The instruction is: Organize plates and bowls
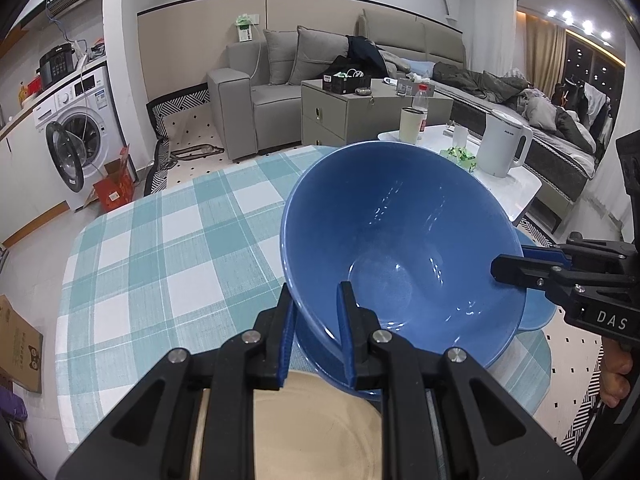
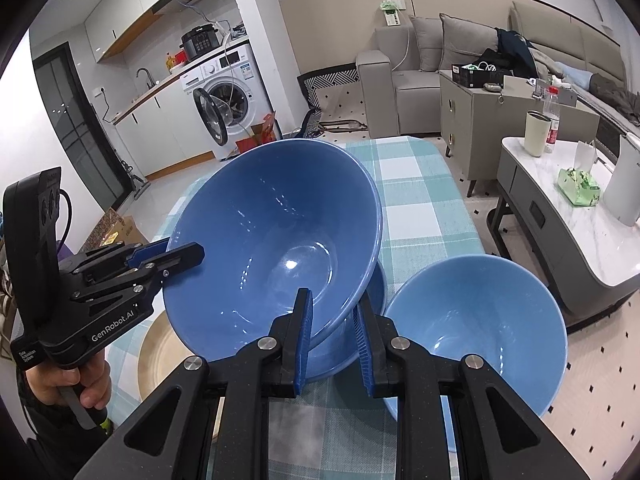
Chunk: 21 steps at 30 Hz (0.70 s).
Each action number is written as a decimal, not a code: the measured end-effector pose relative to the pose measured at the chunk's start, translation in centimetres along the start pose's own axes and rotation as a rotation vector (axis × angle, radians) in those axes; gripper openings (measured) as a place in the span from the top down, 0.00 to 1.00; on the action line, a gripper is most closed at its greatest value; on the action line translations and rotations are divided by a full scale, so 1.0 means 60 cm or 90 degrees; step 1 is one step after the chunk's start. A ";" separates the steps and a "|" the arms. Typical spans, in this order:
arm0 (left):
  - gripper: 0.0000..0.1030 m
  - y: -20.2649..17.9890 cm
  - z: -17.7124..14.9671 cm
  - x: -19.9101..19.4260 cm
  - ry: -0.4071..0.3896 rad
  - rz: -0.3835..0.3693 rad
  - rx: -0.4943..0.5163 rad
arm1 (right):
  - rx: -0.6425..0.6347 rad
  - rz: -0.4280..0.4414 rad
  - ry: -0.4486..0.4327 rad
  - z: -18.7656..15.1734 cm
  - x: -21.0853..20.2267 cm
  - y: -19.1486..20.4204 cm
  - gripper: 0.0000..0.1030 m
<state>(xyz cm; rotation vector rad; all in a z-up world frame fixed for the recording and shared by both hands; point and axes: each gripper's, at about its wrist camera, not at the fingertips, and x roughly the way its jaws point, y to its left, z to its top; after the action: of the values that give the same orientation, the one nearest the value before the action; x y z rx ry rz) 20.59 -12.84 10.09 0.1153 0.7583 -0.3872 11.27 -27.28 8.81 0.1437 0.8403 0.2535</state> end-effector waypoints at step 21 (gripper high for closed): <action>0.83 0.009 -0.026 0.036 0.036 0.000 -0.009 | 0.002 -0.006 0.038 -0.023 0.047 0.000 0.80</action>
<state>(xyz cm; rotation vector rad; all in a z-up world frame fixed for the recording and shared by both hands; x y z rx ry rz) 21.17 -12.61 7.45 0.1144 0.8168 -0.3793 12.05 -26.47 5.86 0.1351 0.9007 0.2493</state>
